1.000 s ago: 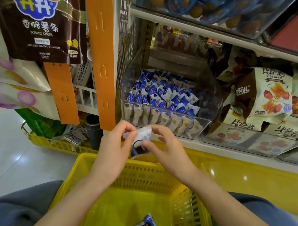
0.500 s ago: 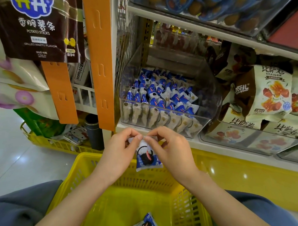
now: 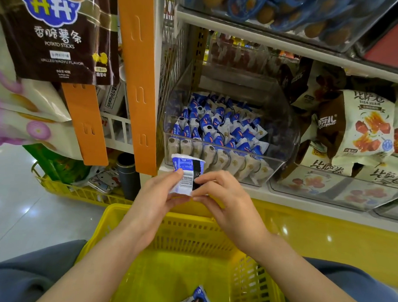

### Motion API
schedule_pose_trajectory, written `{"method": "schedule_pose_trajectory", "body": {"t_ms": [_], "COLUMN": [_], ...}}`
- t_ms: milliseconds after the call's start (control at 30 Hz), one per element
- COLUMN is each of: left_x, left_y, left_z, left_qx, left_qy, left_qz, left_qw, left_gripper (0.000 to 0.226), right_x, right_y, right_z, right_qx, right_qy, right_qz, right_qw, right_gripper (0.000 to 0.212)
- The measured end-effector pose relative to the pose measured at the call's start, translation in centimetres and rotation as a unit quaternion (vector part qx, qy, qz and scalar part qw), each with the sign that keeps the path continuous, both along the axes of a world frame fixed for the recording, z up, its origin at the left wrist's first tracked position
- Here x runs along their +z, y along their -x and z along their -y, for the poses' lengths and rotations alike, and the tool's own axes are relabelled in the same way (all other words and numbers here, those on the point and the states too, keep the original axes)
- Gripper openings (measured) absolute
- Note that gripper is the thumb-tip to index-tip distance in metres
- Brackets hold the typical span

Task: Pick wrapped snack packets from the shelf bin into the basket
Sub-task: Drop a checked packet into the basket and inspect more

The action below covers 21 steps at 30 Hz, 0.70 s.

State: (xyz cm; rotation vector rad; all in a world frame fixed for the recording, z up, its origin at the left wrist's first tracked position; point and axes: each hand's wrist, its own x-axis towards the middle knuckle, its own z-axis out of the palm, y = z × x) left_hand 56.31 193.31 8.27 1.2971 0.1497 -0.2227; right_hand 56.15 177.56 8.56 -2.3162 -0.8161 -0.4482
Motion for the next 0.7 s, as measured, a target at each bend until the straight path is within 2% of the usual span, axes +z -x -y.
{"method": "schedule_pose_trajectory", "body": {"t_ms": [67, 133, 233, 333, 433, 567, 633, 700], "left_x": [0.2, 0.4, 0.5, 0.3, -0.4, -1.2, -1.6, -1.8], "left_y": [0.0, 0.1, 0.4, 0.4, 0.3, 0.8, 0.9, 0.8], "left_z": [0.1, 0.2, 0.5, 0.8, 0.7, 1.1, 1.1, 0.9], "left_qx": [0.031, 0.050, 0.026, 0.007, 0.049, 0.026, 0.020, 0.013], "left_qy": [-0.014, -0.033, -0.046, -0.084, -0.199, -0.350, -0.359, -0.339], "left_qz": [0.007, 0.013, 0.036, 0.081, 0.164, 0.250, 0.255, 0.248], "left_qw": [0.999, 0.998, 0.998, 0.993, 0.965, 0.903, 0.898, 0.908], "left_gripper": [0.021, 0.023, 0.027, 0.019, 0.028, 0.043, 0.045, 0.040], "right_x": [0.0, 0.0, 0.3, 0.5, 0.5, 0.4, 0.3, 0.3], "right_y": [0.1, 0.3, 0.0, -0.4, -0.3, -0.2, -0.1, -0.1], "right_z": [-0.3, -0.7, -1.0, -1.1, -1.4, -1.6, -1.7, -1.7], "right_qx": [-0.002, -0.039, -0.086, -0.069, -0.070, -0.095, -0.092, -0.090], "right_qy": [-0.010, -0.103, -0.228, -0.301, -0.347, -0.381, -0.386, -0.381], "right_qz": [-0.025, -0.112, -0.281, -0.411, -0.436, -0.445, -0.454, -0.460], "right_qw": [1.000, 0.988, 0.928, 0.858, 0.828, 0.805, 0.797, 0.797], "right_gripper": [0.011, 0.009, 0.014, 0.020, 0.018, 0.013, 0.013, 0.016]}}
